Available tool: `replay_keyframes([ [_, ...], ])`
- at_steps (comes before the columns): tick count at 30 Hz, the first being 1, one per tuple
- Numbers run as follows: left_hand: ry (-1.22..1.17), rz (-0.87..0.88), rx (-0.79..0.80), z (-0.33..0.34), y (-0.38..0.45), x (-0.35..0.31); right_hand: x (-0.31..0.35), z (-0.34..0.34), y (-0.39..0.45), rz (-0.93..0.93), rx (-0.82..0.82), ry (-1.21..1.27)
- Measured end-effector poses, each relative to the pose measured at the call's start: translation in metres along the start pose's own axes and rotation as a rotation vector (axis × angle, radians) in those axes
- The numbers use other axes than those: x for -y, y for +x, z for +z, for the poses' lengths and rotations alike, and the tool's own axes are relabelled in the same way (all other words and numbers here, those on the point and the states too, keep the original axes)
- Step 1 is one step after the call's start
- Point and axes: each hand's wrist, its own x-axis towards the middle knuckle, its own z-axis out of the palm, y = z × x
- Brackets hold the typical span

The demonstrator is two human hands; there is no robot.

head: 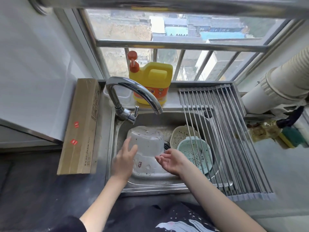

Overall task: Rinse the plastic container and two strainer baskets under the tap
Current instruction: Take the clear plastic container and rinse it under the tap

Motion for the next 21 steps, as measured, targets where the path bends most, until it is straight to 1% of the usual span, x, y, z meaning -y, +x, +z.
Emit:
replay_keyframes([
  [2,0.069,0.101,-0.135,-0.005,-0.002,0.003,-0.002,0.001,-0.005,-0.001,0.016,-0.051],
  [4,0.084,0.199,-0.223,-0.006,-0.004,0.007,-0.004,0.000,-0.008,-0.002,0.026,-0.097],
  [6,0.078,0.276,-0.239,-0.006,-0.007,0.009,-0.002,-0.005,-0.006,0.006,0.026,-0.163],
  [11,0.021,0.376,-0.252,-0.010,-0.011,0.005,0.012,-0.016,-0.005,-0.018,0.014,-0.383],
  [14,0.034,0.431,-0.265,-0.008,-0.011,0.000,0.023,-0.018,-0.011,-0.064,-0.017,-0.607],
  [16,0.047,0.430,-0.239,-0.008,-0.006,-0.005,0.034,-0.017,-0.017,-0.104,-0.044,-0.761],
  [18,0.023,0.386,-0.147,-0.014,0.000,-0.013,0.048,-0.015,-0.024,-0.114,-0.039,-0.902],
  [19,-0.038,0.306,-0.069,-0.019,0.003,-0.018,0.057,-0.013,-0.028,-0.118,-0.033,-0.986],
  [21,-0.207,0.057,0.069,-0.028,0.009,-0.026,0.080,-0.007,-0.037,-0.159,-0.050,-1.135],
])
